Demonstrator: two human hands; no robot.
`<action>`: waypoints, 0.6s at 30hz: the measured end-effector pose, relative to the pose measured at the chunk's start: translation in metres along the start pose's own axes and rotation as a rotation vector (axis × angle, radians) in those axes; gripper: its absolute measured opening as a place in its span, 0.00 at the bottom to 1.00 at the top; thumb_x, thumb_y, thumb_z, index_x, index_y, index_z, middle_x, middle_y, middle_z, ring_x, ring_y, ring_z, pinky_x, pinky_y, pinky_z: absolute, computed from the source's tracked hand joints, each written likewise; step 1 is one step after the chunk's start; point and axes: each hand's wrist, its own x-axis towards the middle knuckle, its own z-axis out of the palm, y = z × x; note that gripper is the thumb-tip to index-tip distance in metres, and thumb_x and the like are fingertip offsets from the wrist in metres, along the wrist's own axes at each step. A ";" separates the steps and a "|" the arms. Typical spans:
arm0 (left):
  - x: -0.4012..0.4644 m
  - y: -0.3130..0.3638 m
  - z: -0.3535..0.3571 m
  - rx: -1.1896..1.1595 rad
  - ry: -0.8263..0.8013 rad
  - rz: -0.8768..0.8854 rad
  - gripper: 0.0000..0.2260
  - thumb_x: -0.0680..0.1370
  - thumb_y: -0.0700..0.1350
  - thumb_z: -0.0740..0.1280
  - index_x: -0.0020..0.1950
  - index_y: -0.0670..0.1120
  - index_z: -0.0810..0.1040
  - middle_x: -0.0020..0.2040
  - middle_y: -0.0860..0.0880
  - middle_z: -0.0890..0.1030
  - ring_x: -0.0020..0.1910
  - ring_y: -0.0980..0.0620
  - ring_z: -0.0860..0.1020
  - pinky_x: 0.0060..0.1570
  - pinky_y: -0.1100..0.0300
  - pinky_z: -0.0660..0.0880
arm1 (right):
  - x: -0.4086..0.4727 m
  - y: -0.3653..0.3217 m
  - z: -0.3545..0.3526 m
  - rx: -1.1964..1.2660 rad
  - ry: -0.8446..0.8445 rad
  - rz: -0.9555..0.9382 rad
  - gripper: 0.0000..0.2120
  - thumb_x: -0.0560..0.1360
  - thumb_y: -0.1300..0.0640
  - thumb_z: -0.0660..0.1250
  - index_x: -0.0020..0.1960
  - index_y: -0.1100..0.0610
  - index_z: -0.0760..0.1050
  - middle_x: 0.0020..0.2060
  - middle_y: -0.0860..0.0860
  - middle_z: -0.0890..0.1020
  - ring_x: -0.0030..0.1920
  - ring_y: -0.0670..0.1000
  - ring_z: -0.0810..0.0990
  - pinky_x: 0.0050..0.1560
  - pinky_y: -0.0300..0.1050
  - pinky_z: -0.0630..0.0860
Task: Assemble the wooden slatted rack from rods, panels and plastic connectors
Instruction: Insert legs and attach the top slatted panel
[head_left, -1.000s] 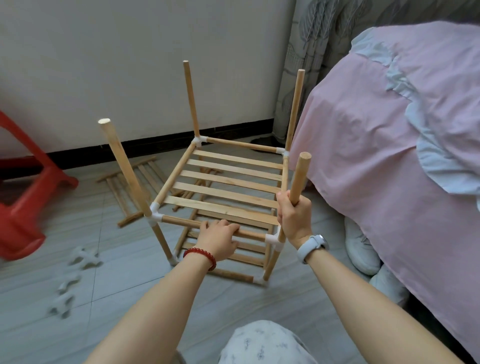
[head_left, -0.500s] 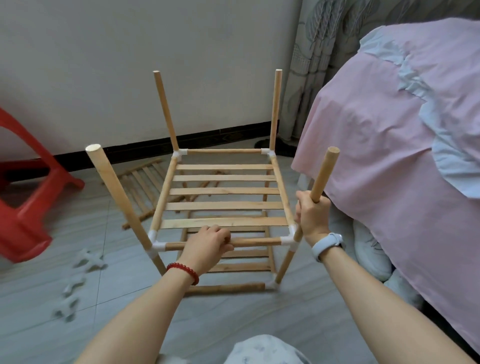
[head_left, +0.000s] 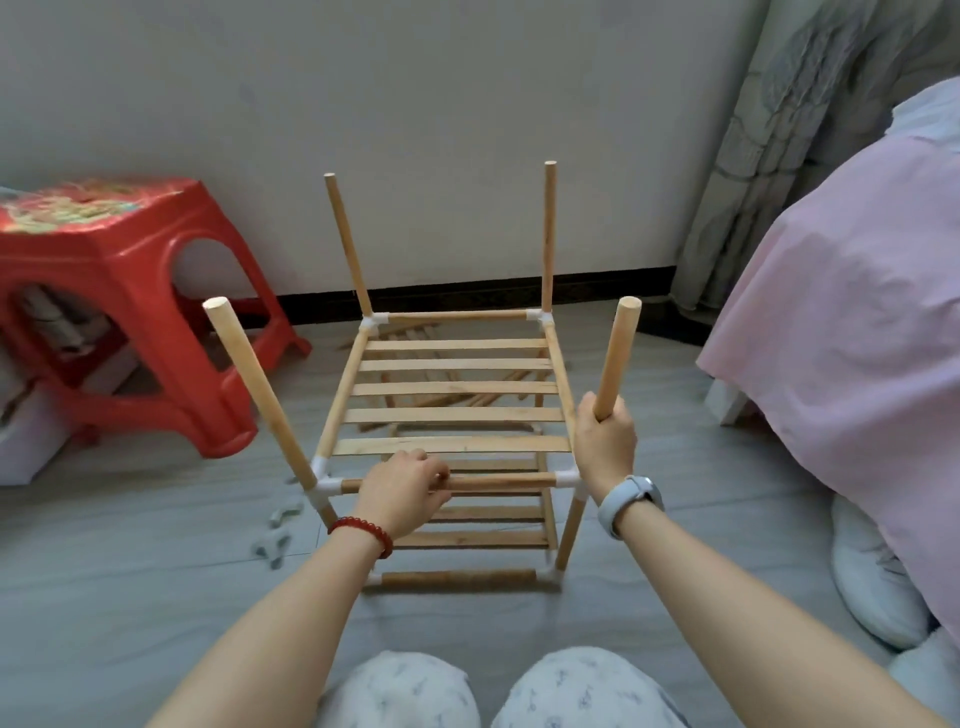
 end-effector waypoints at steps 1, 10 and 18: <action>-0.008 -0.007 -0.004 -0.034 -0.004 -0.023 0.14 0.78 0.53 0.63 0.63 0.52 0.74 0.55 0.52 0.75 0.54 0.55 0.72 0.49 0.64 0.70 | -0.005 0.007 0.001 -0.092 -0.033 0.071 0.09 0.78 0.52 0.59 0.41 0.54 0.68 0.35 0.51 0.73 0.34 0.48 0.73 0.33 0.40 0.70; -0.120 -0.097 -0.044 -0.180 -0.054 -0.276 0.14 0.78 0.51 0.63 0.62 0.48 0.75 0.62 0.51 0.74 0.59 0.54 0.73 0.57 0.62 0.70 | -0.070 -0.043 0.018 -0.857 -0.823 0.310 0.11 0.80 0.56 0.55 0.58 0.60 0.70 0.43 0.56 0.79 0.35 0.49 0.76 0.30 0.38 0.72; -0.195 -0.198 -0.065 -0.166 -0.031 -0.521 0.15 0.80 0.50 0.60 0.64 0.48 0.74 0.61 0.49 0.76 0.59 0.51 0.74 0.57 0.58 0.71 | -0.164 -0.090 0.200 -0.913 -1.259 -0.199 0.16 0.81 0.52 0.55 0.61 0.58 0.74 0.51 0.53 0.81 0.43 0.47 0.78 0.42 0.38 0.75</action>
